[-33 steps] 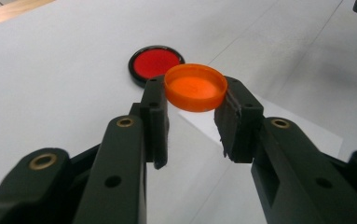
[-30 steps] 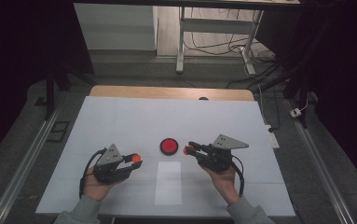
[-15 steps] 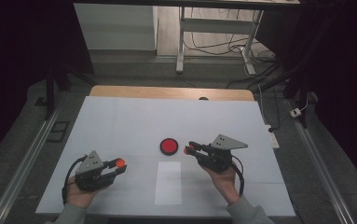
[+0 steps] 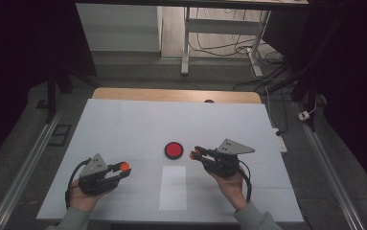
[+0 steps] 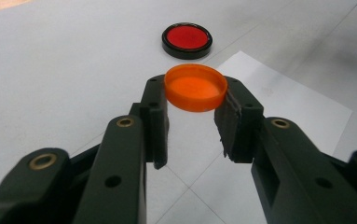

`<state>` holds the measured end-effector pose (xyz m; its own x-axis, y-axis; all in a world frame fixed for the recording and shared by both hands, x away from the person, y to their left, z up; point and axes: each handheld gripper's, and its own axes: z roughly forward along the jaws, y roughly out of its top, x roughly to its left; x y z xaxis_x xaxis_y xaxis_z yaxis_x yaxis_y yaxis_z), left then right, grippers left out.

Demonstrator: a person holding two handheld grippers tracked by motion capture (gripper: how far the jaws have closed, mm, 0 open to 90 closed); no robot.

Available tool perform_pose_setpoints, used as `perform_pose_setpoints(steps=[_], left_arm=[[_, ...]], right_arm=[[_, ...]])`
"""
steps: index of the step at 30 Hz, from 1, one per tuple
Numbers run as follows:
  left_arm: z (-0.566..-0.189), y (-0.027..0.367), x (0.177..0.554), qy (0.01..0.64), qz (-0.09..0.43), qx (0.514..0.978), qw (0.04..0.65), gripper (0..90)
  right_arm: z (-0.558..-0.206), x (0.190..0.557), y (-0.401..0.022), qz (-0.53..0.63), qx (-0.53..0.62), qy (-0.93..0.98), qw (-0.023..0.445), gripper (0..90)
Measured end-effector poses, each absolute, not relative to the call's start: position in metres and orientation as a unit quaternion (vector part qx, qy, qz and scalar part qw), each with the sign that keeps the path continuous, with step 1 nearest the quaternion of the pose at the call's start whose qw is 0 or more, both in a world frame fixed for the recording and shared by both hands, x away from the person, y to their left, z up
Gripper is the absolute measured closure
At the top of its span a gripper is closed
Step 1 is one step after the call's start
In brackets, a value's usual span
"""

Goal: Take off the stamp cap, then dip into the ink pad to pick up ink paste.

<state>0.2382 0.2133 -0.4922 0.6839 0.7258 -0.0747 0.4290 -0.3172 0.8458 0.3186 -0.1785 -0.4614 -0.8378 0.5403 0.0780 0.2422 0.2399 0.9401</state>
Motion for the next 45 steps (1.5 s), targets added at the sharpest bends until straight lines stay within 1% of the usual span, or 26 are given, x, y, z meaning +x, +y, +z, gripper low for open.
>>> perform_pose_setpoints(steps=[7, 18, 27, 36, 45], left_arm=[[-0.494, 0.213, 0.24, 0.363, 0.161, 0.797, 0.455, 65.4], [-0.495, 0.212, 0.241, 0.365, 0.157, 0.797, 0.455, 65.4], [-0.498, 0.211, 0.243, 0.364, 0.153, 0.799, 0.454, 65.3], [-0.499, 0.21, 0.245, 0.36, 0.146, 0.8, 0.458, 65.4], [-0.499, 0.21, 0.245, 0.362, 0.146, 0.8, 0.456, 65.4]], right_arm=[[-0.461, 0.318, -0.18, 0.564, 0.257, 0.772, 0.14, 72.3], [-0.46, 0.323, -0.174, 0.563, 0.26, 0.773, 0.135, 72.3], [-0.465, 0.339, -0.16, 0.548, 0.27, 0.782, 0.126, 72.3], [-0.469, 0.355, -0.134, 0.529, 0.278, 0.792, 0.126, 72.3], [-0.477, 0.369, -0.126, 0.519, 0.293, 0.794, 0.123, 72.3]])
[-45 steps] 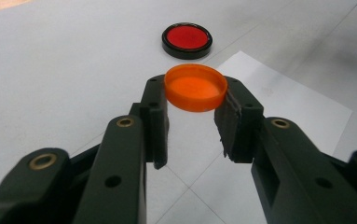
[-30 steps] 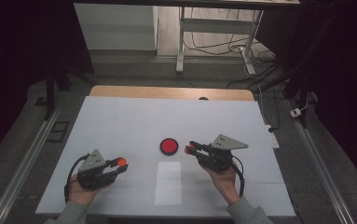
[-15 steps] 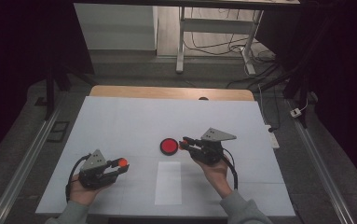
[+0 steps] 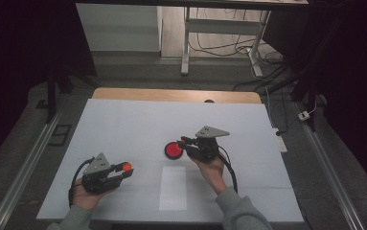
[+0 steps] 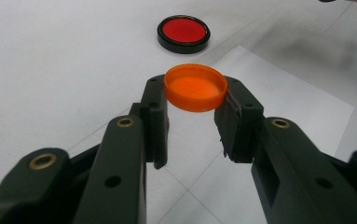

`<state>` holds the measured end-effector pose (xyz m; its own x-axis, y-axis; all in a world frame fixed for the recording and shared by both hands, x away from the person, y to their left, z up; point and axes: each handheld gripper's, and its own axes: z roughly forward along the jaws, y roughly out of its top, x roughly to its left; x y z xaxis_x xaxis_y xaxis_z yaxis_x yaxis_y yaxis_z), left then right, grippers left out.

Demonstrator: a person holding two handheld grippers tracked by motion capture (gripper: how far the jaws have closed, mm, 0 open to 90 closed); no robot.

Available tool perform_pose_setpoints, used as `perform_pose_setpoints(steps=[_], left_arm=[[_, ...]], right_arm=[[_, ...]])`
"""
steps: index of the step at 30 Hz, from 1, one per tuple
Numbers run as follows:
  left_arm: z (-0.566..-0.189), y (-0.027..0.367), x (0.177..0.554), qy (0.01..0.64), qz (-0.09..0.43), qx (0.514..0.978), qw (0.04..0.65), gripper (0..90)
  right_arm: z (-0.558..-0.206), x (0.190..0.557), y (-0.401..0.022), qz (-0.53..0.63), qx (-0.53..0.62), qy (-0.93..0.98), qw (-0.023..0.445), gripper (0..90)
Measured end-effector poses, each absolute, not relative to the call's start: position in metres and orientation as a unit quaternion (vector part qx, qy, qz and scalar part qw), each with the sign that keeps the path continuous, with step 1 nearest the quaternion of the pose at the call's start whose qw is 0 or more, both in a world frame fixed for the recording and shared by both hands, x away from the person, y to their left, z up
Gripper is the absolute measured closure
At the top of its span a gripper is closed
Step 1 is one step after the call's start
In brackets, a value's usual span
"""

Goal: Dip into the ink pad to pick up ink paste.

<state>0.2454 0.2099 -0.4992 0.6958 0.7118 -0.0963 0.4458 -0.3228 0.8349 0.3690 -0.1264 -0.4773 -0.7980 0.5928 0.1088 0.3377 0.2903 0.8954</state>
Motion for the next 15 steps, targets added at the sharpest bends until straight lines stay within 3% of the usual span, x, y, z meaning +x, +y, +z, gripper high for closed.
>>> perform_pose_setpoints(steps=[15], left_arm=[[-0.499, 0.213, 0.247, 0.364, 0.145, 0.799, 0.457, 65.3]], right_arm=[[-0.493, 0.386, -0.111, 0.49, 0.315, 0.804, 0.122, 72.3]])
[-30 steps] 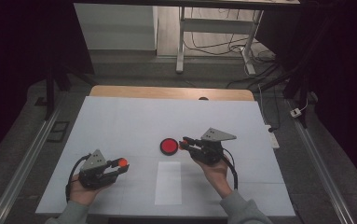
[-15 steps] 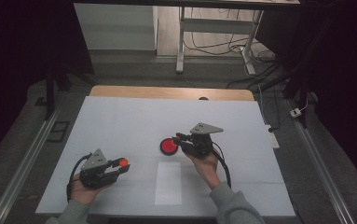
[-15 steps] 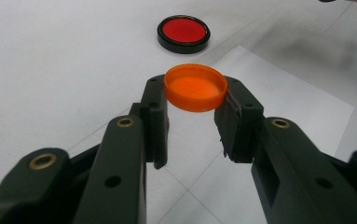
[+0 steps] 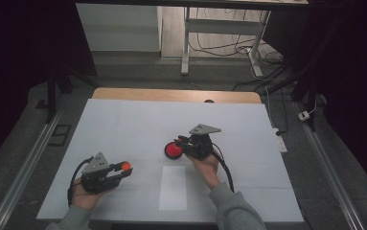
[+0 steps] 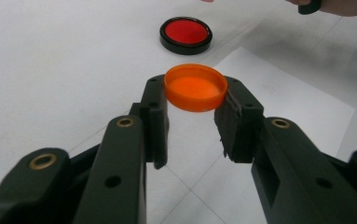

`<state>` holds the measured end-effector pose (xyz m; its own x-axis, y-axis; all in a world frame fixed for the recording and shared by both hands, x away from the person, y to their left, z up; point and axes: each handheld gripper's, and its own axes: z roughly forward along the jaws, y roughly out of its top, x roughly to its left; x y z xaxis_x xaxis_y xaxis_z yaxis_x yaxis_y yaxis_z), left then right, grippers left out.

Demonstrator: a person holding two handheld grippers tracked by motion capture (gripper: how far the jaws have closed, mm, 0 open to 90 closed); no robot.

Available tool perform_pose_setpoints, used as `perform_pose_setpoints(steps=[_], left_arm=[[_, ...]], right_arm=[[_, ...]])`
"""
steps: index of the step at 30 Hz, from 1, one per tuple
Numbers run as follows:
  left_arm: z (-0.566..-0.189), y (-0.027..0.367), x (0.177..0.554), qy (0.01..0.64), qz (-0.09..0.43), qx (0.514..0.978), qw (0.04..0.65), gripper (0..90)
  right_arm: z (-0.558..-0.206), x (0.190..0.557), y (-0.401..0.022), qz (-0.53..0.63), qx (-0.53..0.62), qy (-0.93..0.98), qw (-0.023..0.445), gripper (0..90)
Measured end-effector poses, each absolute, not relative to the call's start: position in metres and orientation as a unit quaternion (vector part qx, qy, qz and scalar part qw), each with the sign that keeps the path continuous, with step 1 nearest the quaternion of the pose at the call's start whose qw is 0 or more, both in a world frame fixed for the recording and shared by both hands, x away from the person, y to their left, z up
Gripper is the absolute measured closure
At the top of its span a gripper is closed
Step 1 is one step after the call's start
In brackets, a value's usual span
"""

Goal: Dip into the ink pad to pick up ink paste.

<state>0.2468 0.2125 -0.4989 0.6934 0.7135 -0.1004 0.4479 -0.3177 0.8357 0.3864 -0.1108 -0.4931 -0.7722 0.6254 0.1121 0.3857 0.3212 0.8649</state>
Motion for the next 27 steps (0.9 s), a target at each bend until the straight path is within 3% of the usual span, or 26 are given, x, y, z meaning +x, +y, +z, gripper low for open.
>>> perform_pose_setpoints(steps=[27], left_arm=[[-0.499, 0.213, 0.248, 0.363, 0.144, 0.799, 0.458, 65.4]], right_arm=[[-0.515, 0.398, -0.092, 0.442, 0.318, 0.829, 0.128, 72.4]])
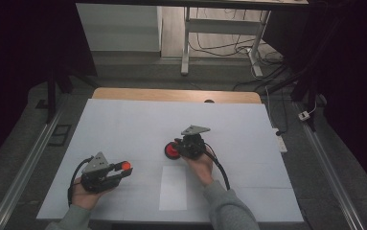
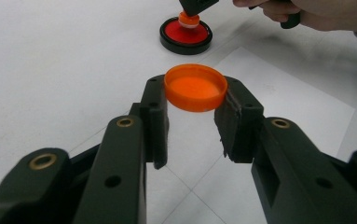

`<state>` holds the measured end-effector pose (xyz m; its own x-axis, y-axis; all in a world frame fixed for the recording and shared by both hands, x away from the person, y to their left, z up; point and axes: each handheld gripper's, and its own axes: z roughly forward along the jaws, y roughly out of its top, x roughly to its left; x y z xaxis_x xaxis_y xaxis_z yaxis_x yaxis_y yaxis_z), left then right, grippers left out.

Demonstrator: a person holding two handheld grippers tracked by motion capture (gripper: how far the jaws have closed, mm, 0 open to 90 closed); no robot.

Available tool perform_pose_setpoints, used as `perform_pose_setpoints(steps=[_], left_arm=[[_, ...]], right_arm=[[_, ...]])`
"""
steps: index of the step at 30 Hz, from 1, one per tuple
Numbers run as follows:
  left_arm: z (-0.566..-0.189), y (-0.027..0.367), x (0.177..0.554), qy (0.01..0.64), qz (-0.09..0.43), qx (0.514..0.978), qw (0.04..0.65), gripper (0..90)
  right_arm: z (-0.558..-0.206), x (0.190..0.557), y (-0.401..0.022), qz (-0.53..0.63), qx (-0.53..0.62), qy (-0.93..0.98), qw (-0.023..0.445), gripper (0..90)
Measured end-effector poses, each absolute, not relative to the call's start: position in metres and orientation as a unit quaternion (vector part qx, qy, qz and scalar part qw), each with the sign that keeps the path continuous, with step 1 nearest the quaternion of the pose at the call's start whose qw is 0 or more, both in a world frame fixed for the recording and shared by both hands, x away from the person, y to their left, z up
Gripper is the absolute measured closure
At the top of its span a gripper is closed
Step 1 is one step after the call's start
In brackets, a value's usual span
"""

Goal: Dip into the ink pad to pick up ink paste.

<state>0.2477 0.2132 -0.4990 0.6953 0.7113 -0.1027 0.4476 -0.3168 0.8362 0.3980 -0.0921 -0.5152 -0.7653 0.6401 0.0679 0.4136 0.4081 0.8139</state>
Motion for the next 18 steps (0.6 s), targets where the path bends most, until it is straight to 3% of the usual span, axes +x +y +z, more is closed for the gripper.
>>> perform_pose_setpoints(steps=[18], left_arm=[[-0.4983, 0.2146, 0.2471, 0.365, 0.144, 0.796, 0.46, 65.3]], right_arm=[[-0.5207, 0.394, -0.0891, 0.422, 0.299, 0.843, 0.149, 72.8]])
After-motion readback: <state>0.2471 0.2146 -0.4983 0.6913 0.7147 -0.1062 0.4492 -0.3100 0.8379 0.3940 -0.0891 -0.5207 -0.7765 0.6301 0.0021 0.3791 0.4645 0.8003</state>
